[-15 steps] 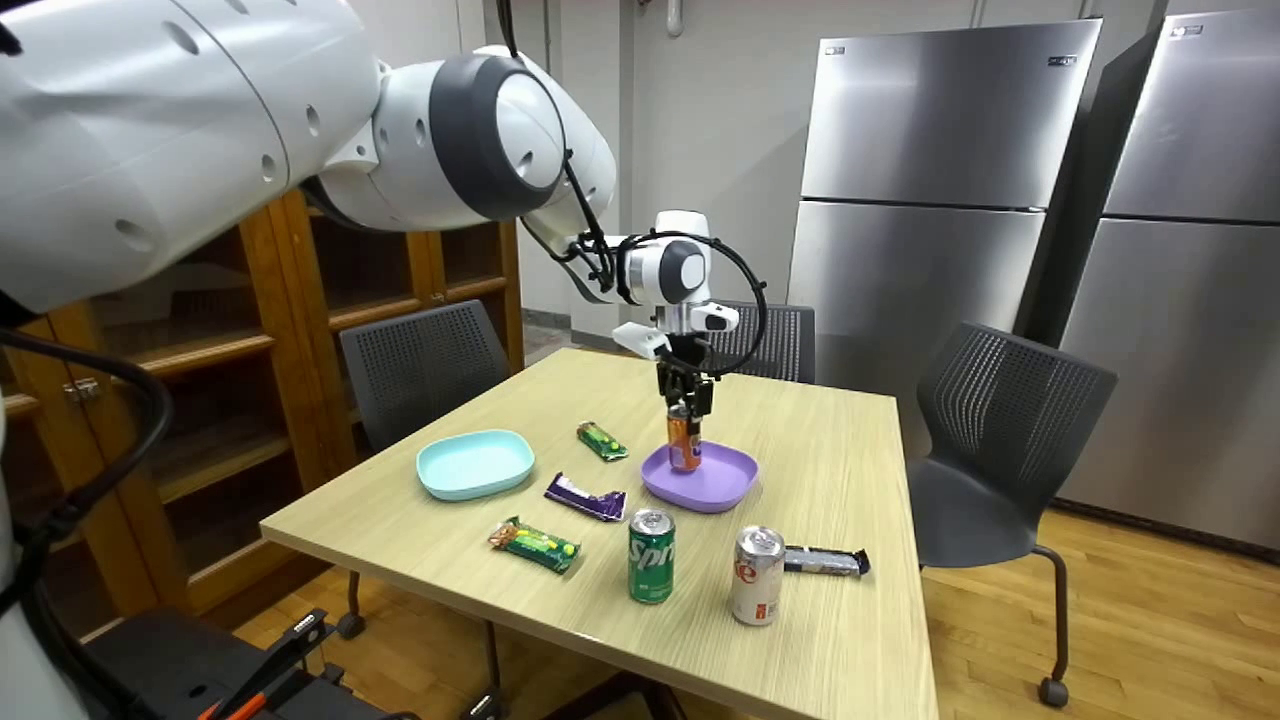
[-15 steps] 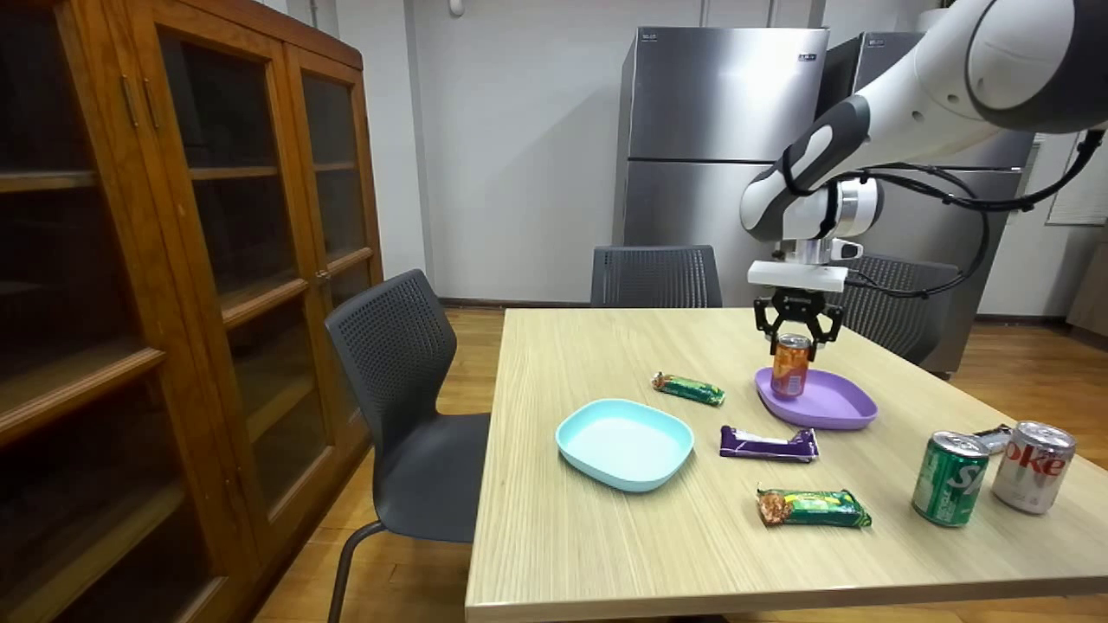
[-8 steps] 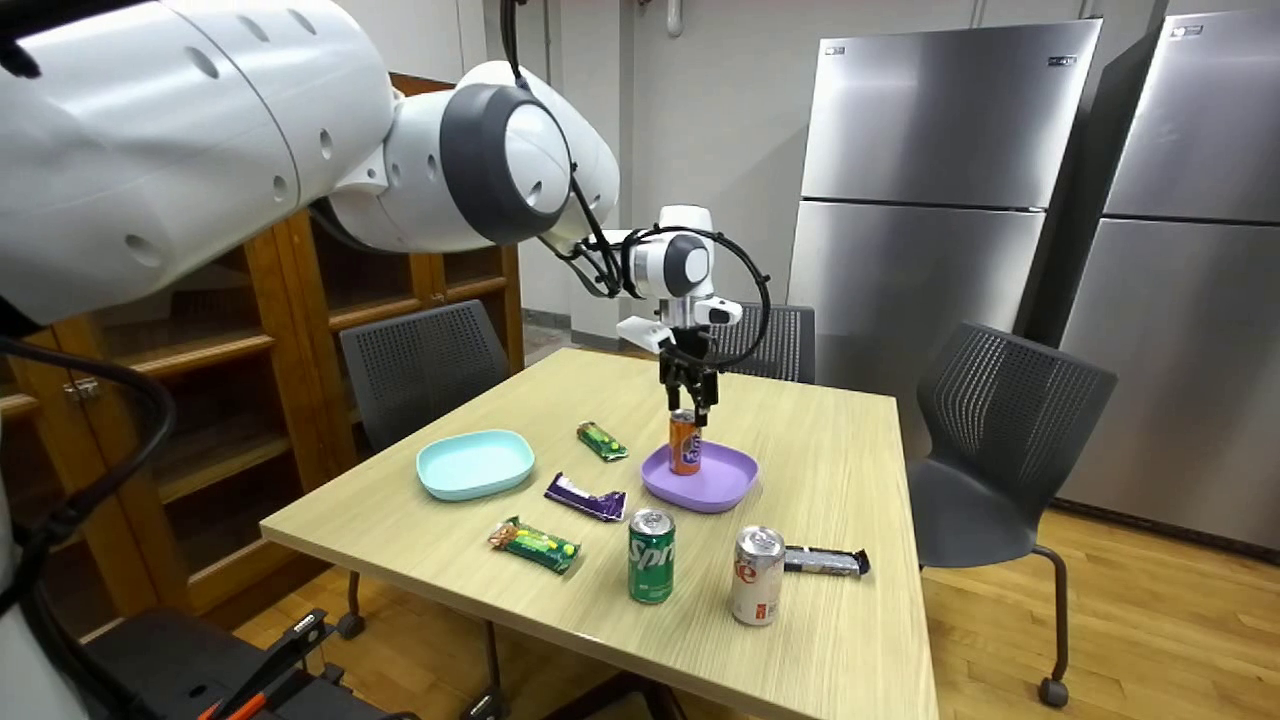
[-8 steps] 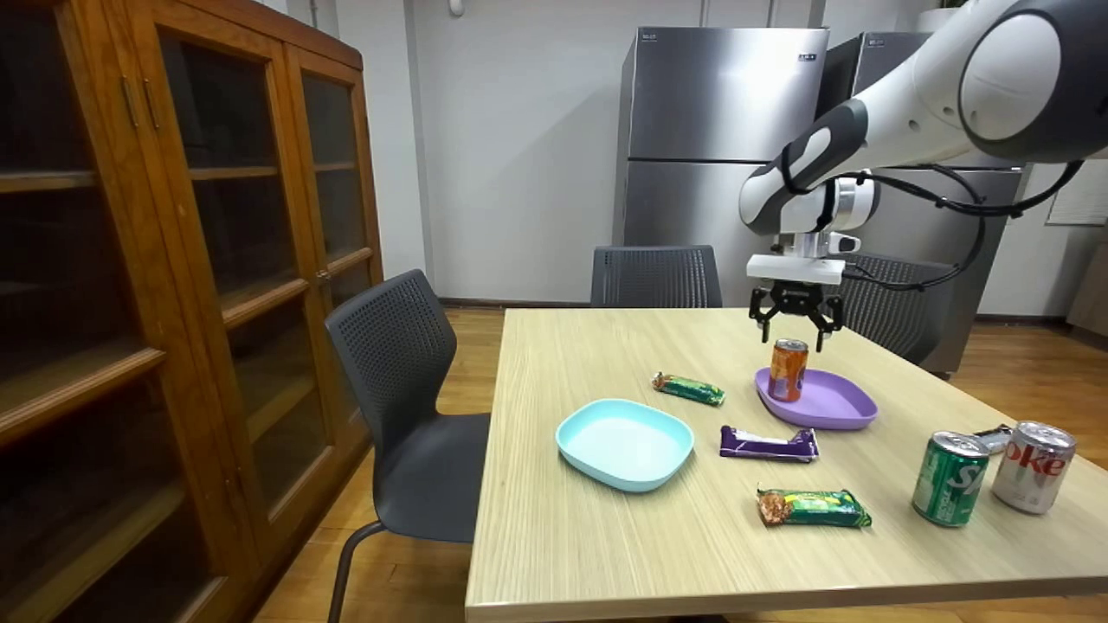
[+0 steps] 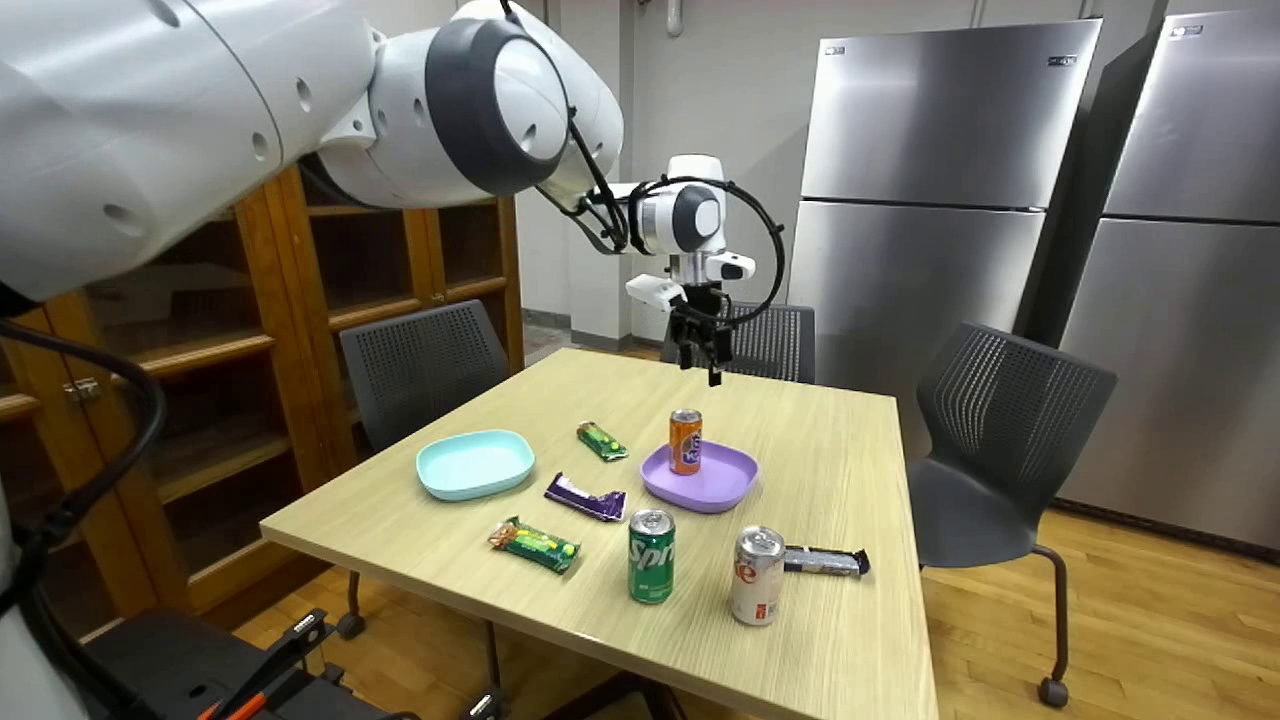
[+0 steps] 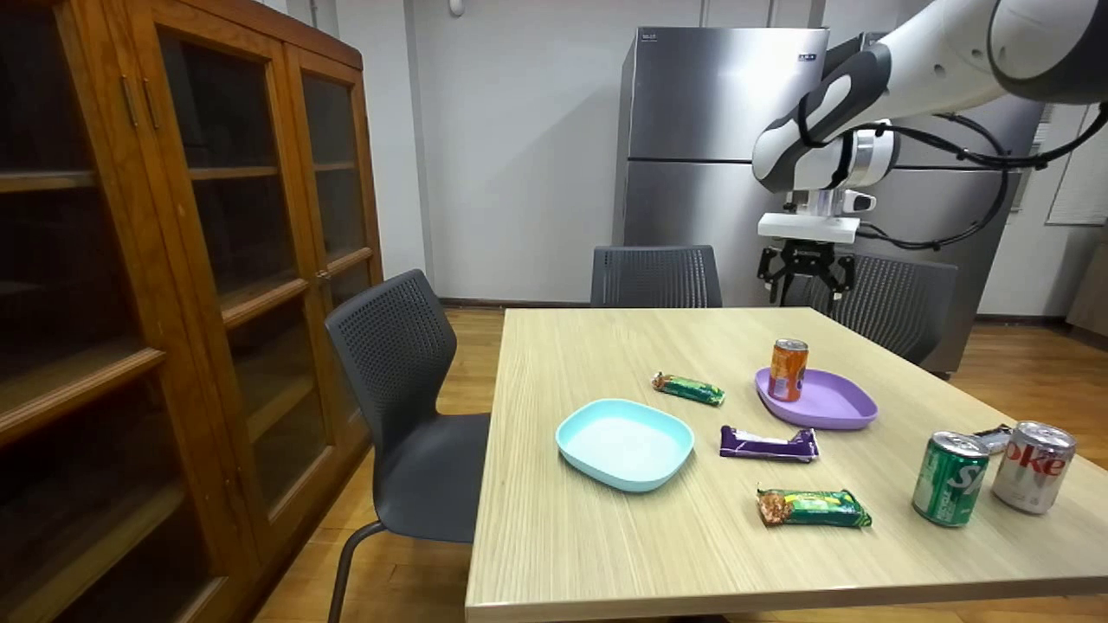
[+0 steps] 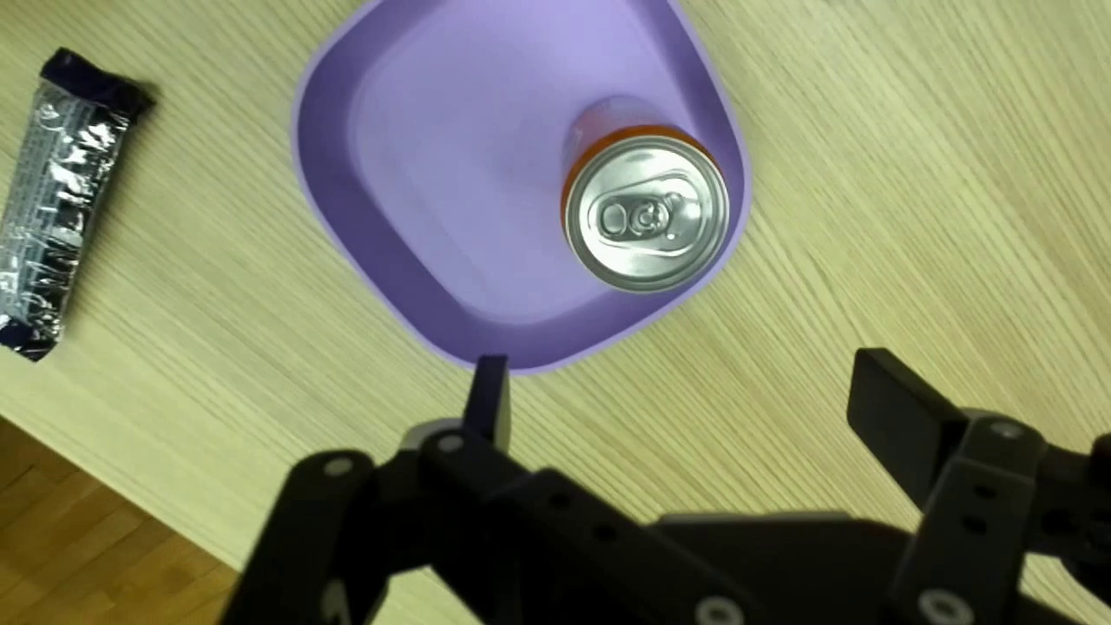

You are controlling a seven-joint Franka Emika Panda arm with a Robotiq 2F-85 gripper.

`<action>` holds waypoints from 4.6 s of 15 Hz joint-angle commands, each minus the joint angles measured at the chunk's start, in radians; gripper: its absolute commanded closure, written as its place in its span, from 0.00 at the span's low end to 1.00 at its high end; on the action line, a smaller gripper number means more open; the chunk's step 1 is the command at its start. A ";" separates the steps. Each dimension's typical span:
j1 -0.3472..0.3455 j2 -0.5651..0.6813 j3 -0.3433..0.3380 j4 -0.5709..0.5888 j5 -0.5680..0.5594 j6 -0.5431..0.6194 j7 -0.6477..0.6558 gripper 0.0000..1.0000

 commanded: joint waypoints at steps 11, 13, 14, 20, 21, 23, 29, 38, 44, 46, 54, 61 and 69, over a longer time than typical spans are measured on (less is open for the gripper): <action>0.048 -0.483 -0.004 -0.646 -0.075 0.063 -0.089 0.00; 0.051 -0.545 -0.004 -0.740 -0.106 0.084 -0.111 0.00; 0.051 -0.576 -0.005 -0.786 -0.121 0.098 -0.118 0.00; 0.031 -0.760 0.003 -1.090 -0.196 0.249 -0.194 0.00; 0.025 -0.787 0.003 -1.144 -0.201 0.283 -0.209 0.00; 0.011 -0.840 0.003 -1.255 -0.200 0.352 -0.241 0.00; -0.035 -0.962 -0.027 -1.580 -0.229 0.576 -0.324 0.00; -0.061 -0.933 -0.057 -1.645 -0.284 0.631 -0.309 0.00; -0.057 -0.922 -0.057 -1.641 -0.293 0.631 -0.303 0.00; -0.060 -0.900 -0.043 -1.641 -0.261 0.663 -0.338 0.00; -0.055 -0.791 -0.025 -1.597 -0.207 0.755 -0.356 0.00; -0.077 -0.707 -0.008 -1.528 -0.143 0.788 -0.405 0.00; -0.123 -0.618 0.042 -1.424 -0.032 0.774 -0.487 0.00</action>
